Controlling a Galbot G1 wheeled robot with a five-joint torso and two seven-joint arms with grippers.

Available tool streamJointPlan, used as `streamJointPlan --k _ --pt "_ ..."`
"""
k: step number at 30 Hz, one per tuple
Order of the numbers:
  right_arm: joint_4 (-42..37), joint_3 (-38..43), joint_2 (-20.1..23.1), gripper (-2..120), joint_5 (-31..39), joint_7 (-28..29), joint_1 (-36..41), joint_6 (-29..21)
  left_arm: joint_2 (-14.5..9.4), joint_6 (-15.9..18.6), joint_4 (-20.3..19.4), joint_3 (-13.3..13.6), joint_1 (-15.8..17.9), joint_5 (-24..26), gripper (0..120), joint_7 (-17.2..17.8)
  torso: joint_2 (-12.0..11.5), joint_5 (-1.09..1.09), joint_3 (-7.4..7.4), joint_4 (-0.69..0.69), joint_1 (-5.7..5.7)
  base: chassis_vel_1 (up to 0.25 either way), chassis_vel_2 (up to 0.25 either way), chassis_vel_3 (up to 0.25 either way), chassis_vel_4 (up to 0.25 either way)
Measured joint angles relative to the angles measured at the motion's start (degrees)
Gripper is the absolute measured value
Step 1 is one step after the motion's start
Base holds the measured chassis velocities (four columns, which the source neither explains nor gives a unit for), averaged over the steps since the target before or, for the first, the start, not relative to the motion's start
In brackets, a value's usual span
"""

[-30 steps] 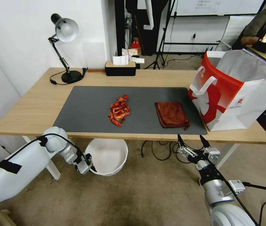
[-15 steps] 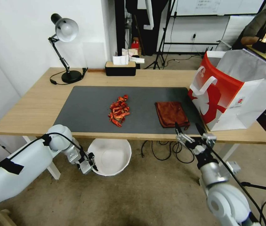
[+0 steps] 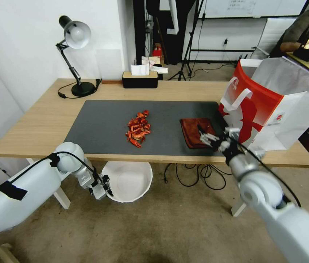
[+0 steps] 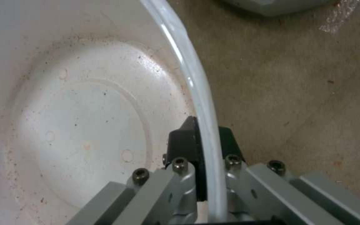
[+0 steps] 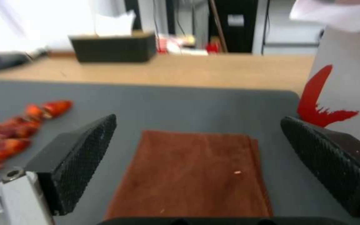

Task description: Sweep shrimp from table into container with towel, then put container into takeout bag.

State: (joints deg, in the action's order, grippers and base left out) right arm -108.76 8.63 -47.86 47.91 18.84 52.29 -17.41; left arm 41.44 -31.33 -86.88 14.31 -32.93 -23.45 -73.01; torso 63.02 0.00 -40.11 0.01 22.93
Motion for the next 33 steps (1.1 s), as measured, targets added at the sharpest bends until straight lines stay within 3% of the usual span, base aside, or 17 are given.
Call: streamJointPlan --k 6,10,18,33 --pt "3.16 -9.94 1.36 100 7.33 10.11 -11.92 -14.35 0.07 -0.04 0.41 -0.11 -0.25 0.06 0 -0.01 0.0 0.0 0.0 0.0 0.0 0.0 0.0 0.0 0.0" --pt "4.21 -12.5 0.81 100 10.15 13.41 -15.59 -18.57 0.08 -0.09 0.56 -0.16 -0.47 0.07 0 -0.01 0.0 0.0 0.0 -0.01 -0.01 0.0 0.0 0.0 0.0" --pt "6.07 -14.86 -0.27 100 13.53 15.84 -18.98 -20.63 0.14 -0.13 0.48 -0.35 -0.46 0.24 0 -0.01 0.0 -0.01 0.01 0.0 -0.01 0.0 0.0 0.0 0.0" --pt "7.55 -14.62 -1.17 100 14.55 16.45 -16.94 -20.92 -0.44 -0.31 0.17 -0.55 -0.15 0.29 0 -0.12 0.01 0.0 0.01 -0.01 -0.01 0.0 0.0 0.0 0.0"
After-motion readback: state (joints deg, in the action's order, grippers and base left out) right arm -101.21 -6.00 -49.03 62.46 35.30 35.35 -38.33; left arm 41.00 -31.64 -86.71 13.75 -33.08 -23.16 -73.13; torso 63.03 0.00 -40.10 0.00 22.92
